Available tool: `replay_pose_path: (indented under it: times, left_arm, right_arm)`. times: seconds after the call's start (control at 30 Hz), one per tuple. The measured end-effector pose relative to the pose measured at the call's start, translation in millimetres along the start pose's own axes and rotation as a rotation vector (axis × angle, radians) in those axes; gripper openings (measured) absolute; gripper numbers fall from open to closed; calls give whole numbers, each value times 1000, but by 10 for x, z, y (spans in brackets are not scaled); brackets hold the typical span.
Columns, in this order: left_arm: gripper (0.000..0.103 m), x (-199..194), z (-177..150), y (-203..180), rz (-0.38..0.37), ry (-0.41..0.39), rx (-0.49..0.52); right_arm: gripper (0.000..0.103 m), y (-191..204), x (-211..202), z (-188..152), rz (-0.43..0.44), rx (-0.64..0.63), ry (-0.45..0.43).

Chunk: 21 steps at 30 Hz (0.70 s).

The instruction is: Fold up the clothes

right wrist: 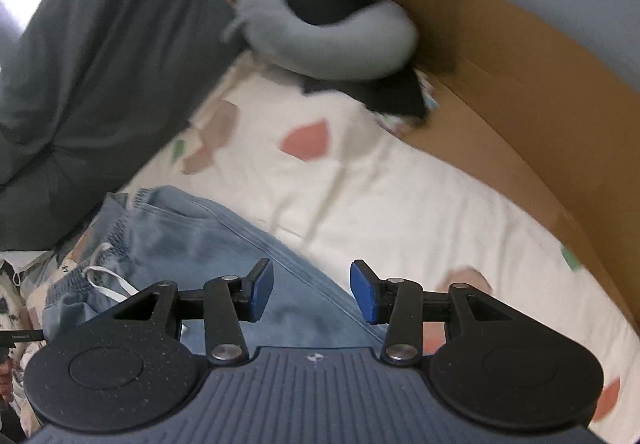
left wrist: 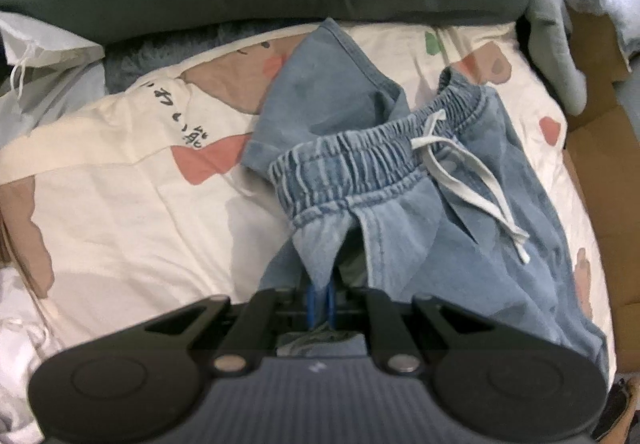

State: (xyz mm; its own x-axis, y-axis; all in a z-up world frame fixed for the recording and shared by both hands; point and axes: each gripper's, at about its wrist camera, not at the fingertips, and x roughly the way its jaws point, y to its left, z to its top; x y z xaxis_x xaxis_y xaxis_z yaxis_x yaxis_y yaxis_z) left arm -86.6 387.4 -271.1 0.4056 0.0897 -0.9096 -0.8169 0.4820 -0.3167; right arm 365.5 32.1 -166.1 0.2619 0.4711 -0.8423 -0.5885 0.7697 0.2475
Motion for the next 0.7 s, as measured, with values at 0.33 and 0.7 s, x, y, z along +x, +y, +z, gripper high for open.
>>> replay_pose_path:
  times: [0.33,0.7]
  left_arm:
    - [53,-215,-159,93,-32,17,-3]
    - [62,-266,-183,386,-141,55,-90]
  right_arm:
    - [52,358,348,-185,17,-81,30]
    - [52,712,1043,-77,109,-185,23]
